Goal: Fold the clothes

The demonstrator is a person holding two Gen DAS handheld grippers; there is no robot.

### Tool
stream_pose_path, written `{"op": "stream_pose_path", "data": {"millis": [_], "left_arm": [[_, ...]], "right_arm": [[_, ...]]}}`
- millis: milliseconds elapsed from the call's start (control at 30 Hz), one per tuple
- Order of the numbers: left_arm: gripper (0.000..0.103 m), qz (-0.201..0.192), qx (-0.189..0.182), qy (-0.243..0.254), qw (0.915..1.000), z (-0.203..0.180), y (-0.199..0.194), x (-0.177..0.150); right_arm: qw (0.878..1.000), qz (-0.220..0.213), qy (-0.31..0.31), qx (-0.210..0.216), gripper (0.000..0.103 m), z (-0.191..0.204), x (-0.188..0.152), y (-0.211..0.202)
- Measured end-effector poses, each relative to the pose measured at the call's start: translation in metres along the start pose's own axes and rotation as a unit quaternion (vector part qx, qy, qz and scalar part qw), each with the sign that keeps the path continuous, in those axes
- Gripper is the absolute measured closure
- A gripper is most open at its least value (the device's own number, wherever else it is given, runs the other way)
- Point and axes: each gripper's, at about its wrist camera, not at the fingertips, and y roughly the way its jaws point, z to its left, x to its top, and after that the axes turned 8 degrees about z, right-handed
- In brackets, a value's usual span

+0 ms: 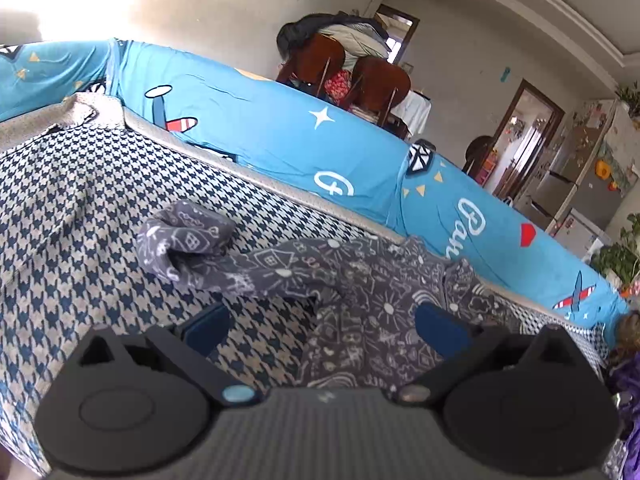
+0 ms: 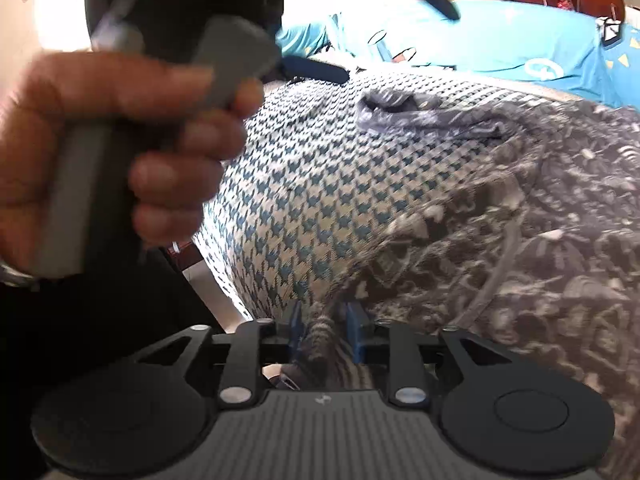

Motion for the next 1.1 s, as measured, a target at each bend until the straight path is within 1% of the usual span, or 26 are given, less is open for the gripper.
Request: {"op": "stream_pose_path", "data": {"millis": [33,133,267,367,533,633,733,800,933,1100], "left_arm": [[0.000,0.002,0.001,0.005,1.0000,-0.003,0.003,0.000],[0.000,0.012,0.002,0.019,0.9997,-0.012,0.013,-0.002],[0.000,0.036,-0.004,0.037,0.9986,-0.026,0.031,-0.005],[0.000,0.053,-0.013,0.054,0.9971,-0.038,0.045,-0.008],[0.000,0.083,-0.030,0.088,0.9922,-0.059,0.066,-0.017],[0.000,0.105,-0.046,0.096,0.9887,-0.068,0.079,-0.023],[0.000,0.121,-0.054,0.105,0.9856,-0.078,0.091,-0.027],[0.000,0.127,-0.057,0.114,0.9837,-0.084,0.098,-0.028],[0.000,0.136,-0.060,0.131,0.9802,-0.095,0.109,-0.031],[0.000,0.148,-0.064,0.138,0.9771,-0.103,0.122,-0.032]], "right_arm": [[1.000,-0.006,0.005,-0.006,0.068,-0.005,0.000,-0.006],[0.999,-0.023,0.021,-0.023,0.063,-0.023,-0.001,-0.028],[0.997,-0.030,0.040,-0.064,0.058,-0.051,0.003,-0.046],[0.994,-0.031,0.060,-0.090,0.056,-0.076,0.008,-0.055],[0.988,-0.032,0.088,-0.121,0.053,-0.114,0.008,-0.074],[0.985,-0.043,0.104,-0.128,0.051,-0.134,0.009,-0.089],[0.981,-0.053,0.123,-0.140,0.049,-0.157,0.011,-0.102],[0.977,-0.060,0.137,-0.151,0.048,-0.173,0.012,-0.109],[0.965,-0.079,0.174,-0.178,0.047,-0.206,0.012,-0.123],[0.946,-0.100,0.227,-0.209,0.046,-0.249,0.008,-0.137]]}}
